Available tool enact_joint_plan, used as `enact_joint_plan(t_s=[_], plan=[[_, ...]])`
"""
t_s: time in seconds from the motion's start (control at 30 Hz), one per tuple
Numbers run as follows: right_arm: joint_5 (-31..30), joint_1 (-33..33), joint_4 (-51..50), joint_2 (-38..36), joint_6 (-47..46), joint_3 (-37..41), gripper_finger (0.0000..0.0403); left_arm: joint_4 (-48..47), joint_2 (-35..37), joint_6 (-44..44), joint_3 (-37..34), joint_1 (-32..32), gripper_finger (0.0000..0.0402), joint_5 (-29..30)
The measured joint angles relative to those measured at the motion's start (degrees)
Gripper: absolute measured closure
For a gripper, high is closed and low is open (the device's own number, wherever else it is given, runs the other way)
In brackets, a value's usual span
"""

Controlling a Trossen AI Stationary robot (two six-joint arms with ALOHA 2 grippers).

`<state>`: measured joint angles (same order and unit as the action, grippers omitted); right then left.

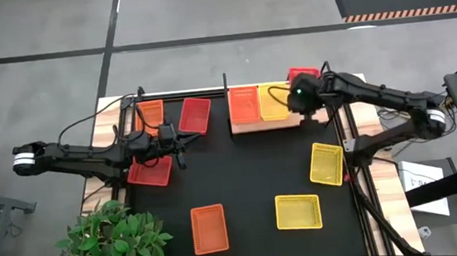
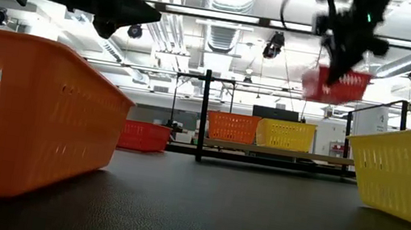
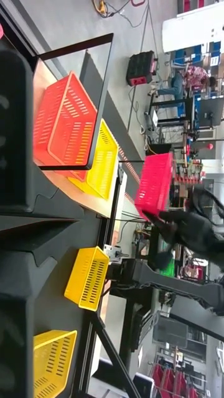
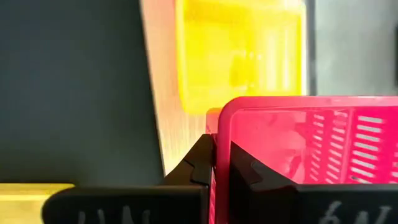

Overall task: Stack baskets on shelf by color
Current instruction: Put the bottom right red bin on the shelf

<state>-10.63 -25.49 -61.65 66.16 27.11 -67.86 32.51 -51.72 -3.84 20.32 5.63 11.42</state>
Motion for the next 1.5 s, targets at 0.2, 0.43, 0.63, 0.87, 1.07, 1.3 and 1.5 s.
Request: enact_joint_plan(t_s=[0.2, 0.43, 0.63, 0.87, 1.07, 1.3, 1.5], plan=[[8.54, -9.35, 8.68, -2.82, 6.93, 10.85, 0.0394, 0.05, 0.0, 0.25, 0.0, 0.0, 0.0402, 0.0], [10.83, -13.73, 13.37, -0.33, 10.96, 16.56, 0.0394, 0.03, 0.01, 0.31, 0.0, 0.0, 0.0402, 0.0], [11.24, -13.93, 16.37, 1.73, 11.55, 18.61, 0.0394, 0.05, -0.04, 1.62, 0.07, 0.0, 0.0402, 0.0], [10.79, -13.93, 17.78, 4.3, 11.55, 18.81, 0.0394, 0.09, 0.0, 1.6, 0.07, 0.0, 0.0402, 0.0], [10.62, -13.93, 17.73, 5.44, 10.76, 18.78, 0.0385, 0.05, 0.0, 1.55, 0.02, 0.0, 0.0402, 0.0], [8.64, -13.93, 17.68, 5.74, 7.42, 18.78, 0.0343, 0.1, -0.09, 1.46, 0.08, 0.0, 0.0402, 0.0], [7.0, -13.93, 16.22, 5.15, 4.91, 18.32, 0.0302, 0.07, -0.04, 1.29, 0.04, 0.0, 0.0402, 0.0]])
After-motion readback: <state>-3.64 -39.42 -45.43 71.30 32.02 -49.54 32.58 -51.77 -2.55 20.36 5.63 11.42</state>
